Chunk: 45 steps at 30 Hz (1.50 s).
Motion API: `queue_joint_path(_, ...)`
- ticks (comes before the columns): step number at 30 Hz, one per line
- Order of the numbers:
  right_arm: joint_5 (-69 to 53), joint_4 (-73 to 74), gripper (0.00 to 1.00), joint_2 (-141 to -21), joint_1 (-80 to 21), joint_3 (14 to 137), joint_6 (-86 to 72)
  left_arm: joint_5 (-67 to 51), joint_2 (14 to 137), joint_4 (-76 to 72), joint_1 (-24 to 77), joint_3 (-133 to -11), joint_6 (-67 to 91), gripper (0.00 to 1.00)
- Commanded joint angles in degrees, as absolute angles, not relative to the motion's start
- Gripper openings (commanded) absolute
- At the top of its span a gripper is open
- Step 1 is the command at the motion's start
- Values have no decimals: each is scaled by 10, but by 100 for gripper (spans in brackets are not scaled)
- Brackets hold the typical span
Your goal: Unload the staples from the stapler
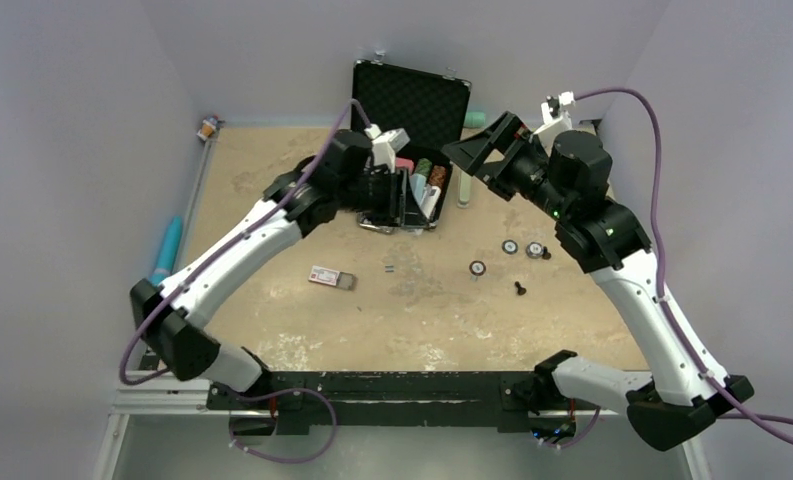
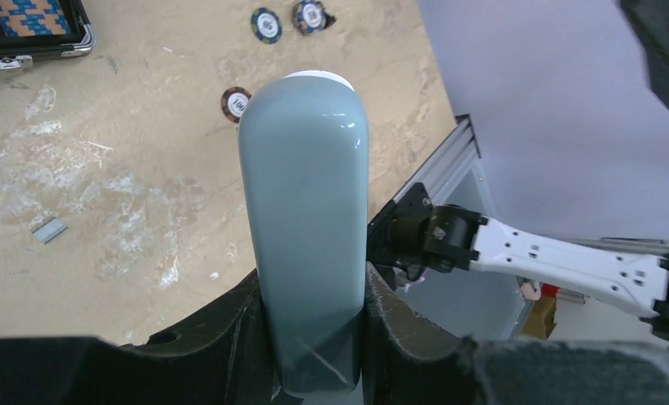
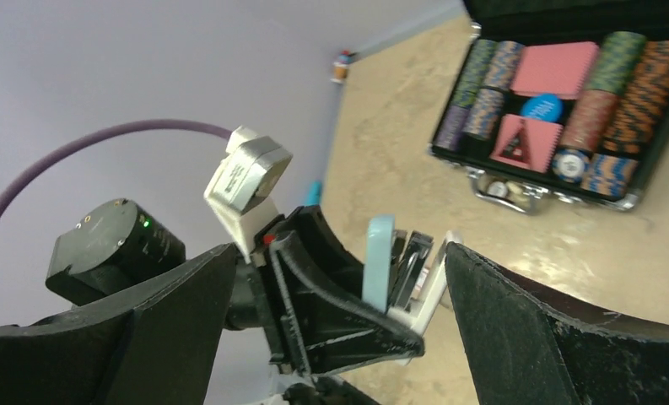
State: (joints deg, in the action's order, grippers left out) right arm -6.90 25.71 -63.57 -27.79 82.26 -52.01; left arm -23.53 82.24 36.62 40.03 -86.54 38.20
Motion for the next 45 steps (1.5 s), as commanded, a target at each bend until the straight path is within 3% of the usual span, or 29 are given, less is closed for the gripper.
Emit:
queue_joint_path(1,41,321,99,-607,-278,814,-493,-236,905,347,416,-925,347,0)
queue_joint_path(12,132,336,99,-581,-276,787,-451,-207,1126,373,438,-1066,307,0)
queue_joint_path(28,57,303,99,-656,-246,812,-334,-149,1315,393,462,-1187,278,0)
queue_joint_path(36,29,305,99,-656,-215,807,-315,-49,1370,426,479,-1239,266,0)
queue_joint_path(37,26,306,99,-655,-212,808,-313,-42,1373,426,479,-1240,267,2)
queue_joint_path(40,16,308,99,-651,-207,806,-311,-42,1379,424,479,-1245,266,42)
queue_joint_path(42,9,308,99,-650,-205,804,-311,-41,1377,425,479,-1249,266,62)
queue_joint_path(45,3,309,99,-650,-204,804,-314,-45,1361,423,480,-1245,265,76)
